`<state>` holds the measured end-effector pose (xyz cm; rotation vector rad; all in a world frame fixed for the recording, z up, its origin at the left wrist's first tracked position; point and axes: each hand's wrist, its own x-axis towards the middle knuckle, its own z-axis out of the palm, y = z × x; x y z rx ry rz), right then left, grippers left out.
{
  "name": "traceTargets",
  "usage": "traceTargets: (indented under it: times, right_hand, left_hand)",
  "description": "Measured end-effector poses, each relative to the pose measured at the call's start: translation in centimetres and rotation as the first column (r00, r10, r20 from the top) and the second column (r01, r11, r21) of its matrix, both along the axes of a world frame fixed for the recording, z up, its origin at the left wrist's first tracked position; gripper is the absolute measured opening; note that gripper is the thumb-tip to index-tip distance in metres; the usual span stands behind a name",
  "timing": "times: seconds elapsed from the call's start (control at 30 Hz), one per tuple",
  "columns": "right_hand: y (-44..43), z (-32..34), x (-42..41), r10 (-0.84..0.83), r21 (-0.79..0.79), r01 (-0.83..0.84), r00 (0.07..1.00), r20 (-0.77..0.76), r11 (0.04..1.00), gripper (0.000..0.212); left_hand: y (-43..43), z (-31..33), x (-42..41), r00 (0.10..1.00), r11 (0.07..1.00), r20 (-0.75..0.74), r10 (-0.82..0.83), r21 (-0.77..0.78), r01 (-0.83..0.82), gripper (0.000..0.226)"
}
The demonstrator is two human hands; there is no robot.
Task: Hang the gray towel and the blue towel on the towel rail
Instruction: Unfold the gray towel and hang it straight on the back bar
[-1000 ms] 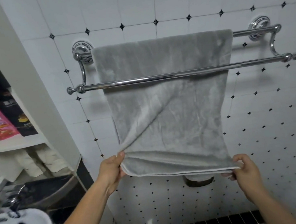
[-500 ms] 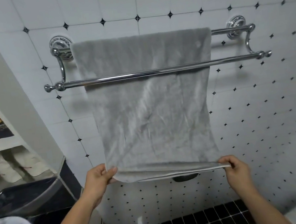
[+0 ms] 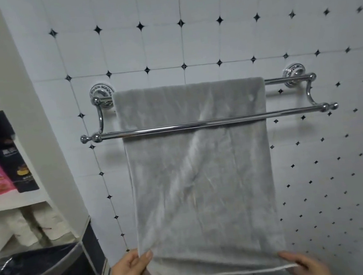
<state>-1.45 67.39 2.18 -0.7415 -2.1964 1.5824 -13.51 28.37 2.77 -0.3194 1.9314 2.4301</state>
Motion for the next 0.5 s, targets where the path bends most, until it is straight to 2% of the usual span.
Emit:
traceTargets:
  times: [0.1, 0.13, 0.2, 0.23, 0.3, 0.37, 0.43, 0.5]
  right_hand:
    - [0.3, 0.7, 0.0, 0.155, -0.051, -0.154, 0.988, 0.018, 0.987, 0.027]
    - [0.9, 0.9, -0.5, 0.194, -0.086, -0.189, 0.979, 0.055, 0.978, 0.024]
    - [1.4, 0.8, -0.4, 0.270, -0.045, -0.267, 0.943, 0.195, 0.963, 0.015]
    - [1.4, 1.1, -0.5, 0.239, -0.033, -0.237, 0.947, 0.216, 0.971, 0.010]
    - [1.0, 1.3, -1.2, 0.149, -0.056, -0.142, 0.976, 0.158, 0.988, 0.004]
    - [0.5, 1.0, -1.8, 0.086, -0.053, -0.080, 0.990, 0.108, 0.995, 0.015]
    - [0.5, 1.0, -2.6, 0.104, -0.062, -0.098, 0.989, 0.101, 0.993, 0.029]
    - [0.6, 1.3, -3.4, 0.141, -0.038, -0.137, 0.980, 0.143, 0.990, 0.032]
  left_hand:
    - [0.2, 0.3, 0.2, 0.999, 0.998, 0.009, 0.036, -0.047, -0.035, 0.014]
    - [0.1, 0.2, -0.1, 0.998, 0.995, -0.011, 0.063, -0.071, -0.063, 0.014]
    - [-0.2, 0.2, -0.2, 0.999, 0.991, -0.020, 0.049, -0.128, -0.051, 0.017]
    - [-0.2, 0.2, -0.2, 0.999, 0.987, -0.025, 0.034, -0.154, -0.037, 0.019]
    - [-0.1, 0.2, 0.0, 0.997, 0.984, -0.047, 0.062, -0.163, -0.069, 0.021]
    - [0.4, 0.6, 0.3, 0.993, 0.986, -0.060, 0.099, -0.129, -0.106, 0.024]
    - [0.7, 0.7, 0.3, 0.996, 0.990, -0.053, 0.075, -0.117, -0.081, 0.020]
    - [0.8, 0.7, 0.4, 0.996, 0.984, -0.024, 0.091, -0.154, -0.094, 0.017]
